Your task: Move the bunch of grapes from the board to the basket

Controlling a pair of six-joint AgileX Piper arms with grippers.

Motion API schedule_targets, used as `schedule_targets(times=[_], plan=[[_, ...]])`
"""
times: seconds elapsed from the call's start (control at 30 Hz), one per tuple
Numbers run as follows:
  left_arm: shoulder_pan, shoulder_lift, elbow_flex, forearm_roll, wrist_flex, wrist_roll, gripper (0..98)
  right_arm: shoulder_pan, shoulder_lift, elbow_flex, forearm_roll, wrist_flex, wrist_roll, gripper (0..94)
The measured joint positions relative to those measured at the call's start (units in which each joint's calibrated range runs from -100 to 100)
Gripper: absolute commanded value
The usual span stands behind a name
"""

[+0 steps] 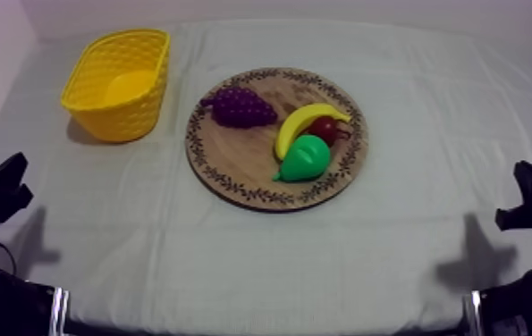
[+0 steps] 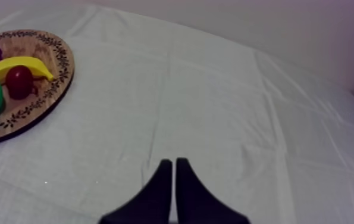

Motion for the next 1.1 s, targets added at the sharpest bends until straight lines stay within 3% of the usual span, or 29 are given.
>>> schedule_targets(times=[0.13, 0.37, 0.73, 1.1], plan=[[-0.45, 0.0, 0.0, -0.11, 0.0, -1.05, 0.0, 0.0, 0.0, 0.0, 0.0, 0.0, 0.0, 0.5], [-0.45, 0.0, 0.0, -0.11, -0.08, -6.03, 0.0, 0.0, 0.0, 0.0, 0.0, 0.0, 0.0, 0.5], [-0.55, 1.12, 0.0, 0.07, 0.2, -5.54, 0.0, 0.0, 0.0, 0.0, 0.0, 0.0, 0.0, 0.5], [0.56, 11.44, -5.19, 0.08, -6.14, -5.24, 0.0, 0.0, 0.0, 0.0, 0.0, 0.0, 0.0, 0.5]])
